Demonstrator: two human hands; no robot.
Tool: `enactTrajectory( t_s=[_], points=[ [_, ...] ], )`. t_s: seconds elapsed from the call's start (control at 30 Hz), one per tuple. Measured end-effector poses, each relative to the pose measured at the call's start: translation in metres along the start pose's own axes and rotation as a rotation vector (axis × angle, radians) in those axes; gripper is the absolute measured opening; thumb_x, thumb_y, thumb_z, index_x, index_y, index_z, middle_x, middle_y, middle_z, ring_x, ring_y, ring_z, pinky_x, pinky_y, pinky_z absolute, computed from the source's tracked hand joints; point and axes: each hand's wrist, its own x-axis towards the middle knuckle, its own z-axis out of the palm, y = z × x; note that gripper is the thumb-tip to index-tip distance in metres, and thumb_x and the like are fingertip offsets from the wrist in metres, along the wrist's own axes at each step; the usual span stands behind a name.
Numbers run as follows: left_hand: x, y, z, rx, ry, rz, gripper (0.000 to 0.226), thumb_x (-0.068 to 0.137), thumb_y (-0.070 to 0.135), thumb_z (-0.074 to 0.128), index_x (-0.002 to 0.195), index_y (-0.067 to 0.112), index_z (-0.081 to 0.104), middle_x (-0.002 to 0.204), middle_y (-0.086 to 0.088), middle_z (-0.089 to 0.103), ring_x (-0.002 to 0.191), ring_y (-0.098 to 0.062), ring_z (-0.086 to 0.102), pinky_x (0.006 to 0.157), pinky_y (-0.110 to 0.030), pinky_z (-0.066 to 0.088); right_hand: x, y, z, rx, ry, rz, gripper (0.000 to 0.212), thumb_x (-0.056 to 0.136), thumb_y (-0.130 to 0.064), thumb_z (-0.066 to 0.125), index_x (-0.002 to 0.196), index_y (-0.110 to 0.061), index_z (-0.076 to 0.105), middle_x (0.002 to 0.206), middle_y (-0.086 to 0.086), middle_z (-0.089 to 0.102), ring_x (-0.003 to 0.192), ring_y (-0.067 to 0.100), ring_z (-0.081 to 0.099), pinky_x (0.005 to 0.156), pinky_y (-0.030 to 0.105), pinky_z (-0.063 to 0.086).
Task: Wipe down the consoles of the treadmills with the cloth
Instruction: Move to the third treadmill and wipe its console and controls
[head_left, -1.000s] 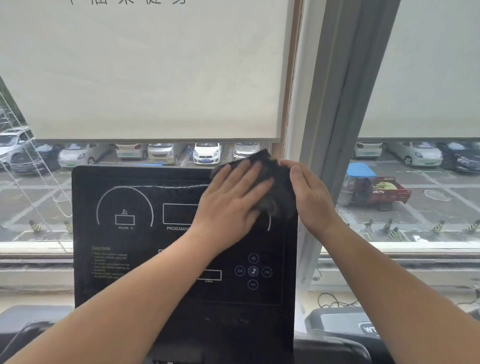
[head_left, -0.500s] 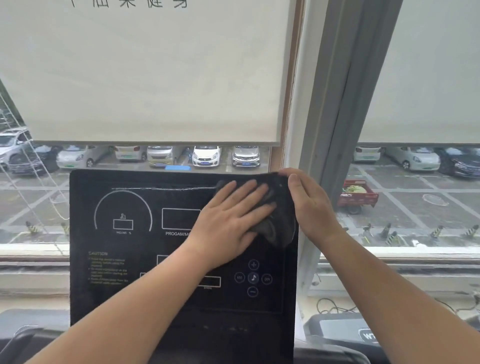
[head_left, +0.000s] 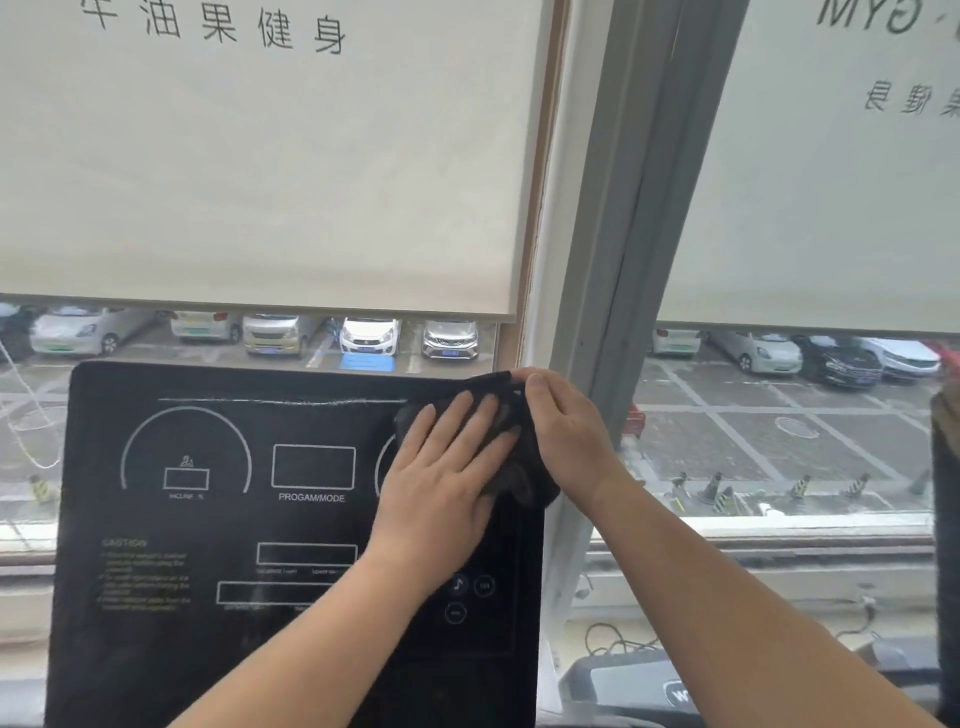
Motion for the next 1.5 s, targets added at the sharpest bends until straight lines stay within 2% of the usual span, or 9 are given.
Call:
enactTrajectory(
  t_s=[0.07, 0.2, 0.4, 0.47, 0.7, 0.93, 1.2, 1.37, 1.5],
  points=[
    [-0.015, 0.017, 0.009, -0.004, -0.009, 0.051, 0.061, 0.086, 0.032, 0.065, 0.147, 0.029, 0.054, 0.163, -0.001, 0.04, 0.153, -0.028, 0.033, 0.124, -0.05, 0.024, -0.001, -0.001, -0.001, -0.017, -0.011, -0.004, 0.033, 0.11, -0.035, 0.04, 0.118, -0.033, 0.071, 0.117, -0.021, 0.069, 0.112, -0.007, 0.058, 0.097, 0.017, 0.043],
    [-0.009, -0.024, -0.006, 0.116, -0.191, 0.579, 0.063, 0.087, 0.04, 0.062, 0.149, 0.038, 0.048, 0.165, 0.005, 0.036, 0.155, -0.021, 0.029, 0.125, -0.046, 0.016, 0.0, -0.002, 0.0, -0.055, -0.005, -0.009, 0.033, 0.109, -0.035, 0.04, 0.12, -0.031, 0.071, 0.119, -0.019, 0.068, 0.111, -0.003, 0.058, 0.095, 0.012, 0.04],
    [0.01, -0.026, -0.013, -0.001, 0.085, -0.105, 0.057, 0.091, 0.029, 0.062, 0.147, 0.027, 0.055, 0.163, -0.001, 0.04, 0.153, -0.027, 0.033, 0.126, -0.052, 0.022, 0.0, 0.003, 0.006, -0.07, 0.015, -0.052, 0.032, 0.109, -0.039, 0.039, 0.118, -0.033, 0.07, 0.112, -0.018, 0.07, 0.107, -0.002, 0.062, 0.094, 0.023, 0.048],
    [-0.011, -0.001, 0.0, -0.02, 0.074, -0.109, 0.058, 0.091, 0.028, 0.061, 0.148, 0.027, 0.054, 0.164, -0.002, 0.039, 0.154, -0.029, 0.032, 0.125, -0.053, 0.023, 0.0, 0.005, 0.006, -0.084, 0.026, -0.06, 0.033, 0.11, -0.038, 0.039, 0.12, -0.032, 0.069, 0.114, -0.018, 0.069, 0.108, -0.003, 0.061, 0.092, 0.02, 0.046],
    [-0.038, -0.02, -0.003, 0.078, -0.269, 0.678, 0.055, 0.091, 0.034, 0.055, 0.146, 0.034, 0.052, 0.165, 0.003, 0.036, 0.156, -0.021, 0.026, 0.129, -0.044, 0.007, -0.003, 0.009, 0.006, -0.091, 0.026, -0.094, 0.029, 0.108, -0.033, 0.045, 0.125, -0.032, 0.068, 0.123, -0.02, 0.067, 0.115, -0.003, 0.058, 0.098, 0.015, 0.043],
    [-0.009, -0.017, -0.005, -0.023, 0.089, -0.069, 0.053, 0.092, 0.024, 0.059, 0.145, 0.024, 0.058, 0.162, -0.003, 0.043, 0.152, -0.028, 0.034, 0.125, -0.053, 0.023, -0.004, 0.012, 0.01, -0.073, 0.038, -0.108, 0.027, 0.107, -0.029, 0.046, 0.125, -0.03, 0.066, 0.122, -0.018, 0.065, 0.113, -0.006, 0.058, 0.099, 0.017, 0.044],
    [-0.047, -0.031, 0.002, 0.065, -0.199, 0.593, 0.055, 0.093, 0.034, 0.054, 0.148, 0.031, 0.052, 0.166, 0.001, 0.035, 0.156, -0.023, 0.027, 0.128, -0.047, 0.016, -0.014, 0.016, 0.005, -0.1, -0.021, -0.092, 0.036, 0.111, -0.031, 0.039, 0.144, -0.035, 0.055, 0.151, -0.015, 0.047, 0.141, -0.003, 0.04, 0.124, 0.032, 0.03],
    [-0.036, -0.031, -0.002, 0.004, 0.061, 0.035, 0.055, 0.091, 0.025, 0.063, 0.146, 0.025, 0.058, 0.162, -0.003, 0.042, 0.153, -0.027, 0.035, 0.124, -0.052, 0.025, -0.055, 0.049, 0.015, 0.166, -0.021, 0.223, 0.051, 0.109, -0.05, 0.035, 0.158, -0.049, 0.024, 0.163, -0.02, 0.031, 0.147, 0.004, 0.033, 0.124, 0.037, 0.027],
    [-0.076, 0.01, 0.018, -0.063, 0.009, 0.037, 0.057, 0.09, 0.023, 0.063, 0.146, 0.025, 0.057, 0.163, -0.003, 0.041, 0.153, -0.027, 0.033, 0.125, -0.051, 0.024, -0.083, 0.08, 0.022, 0.259, -0.047, 0.483, 0.038, 0.104, -0.05, 0.039, 0.114, -0.033, 0.071, 0.119, -0.004, 0.075, 0.117, 0.018, 0.067, 0.102, 0.044, 0.053]
  ],
)
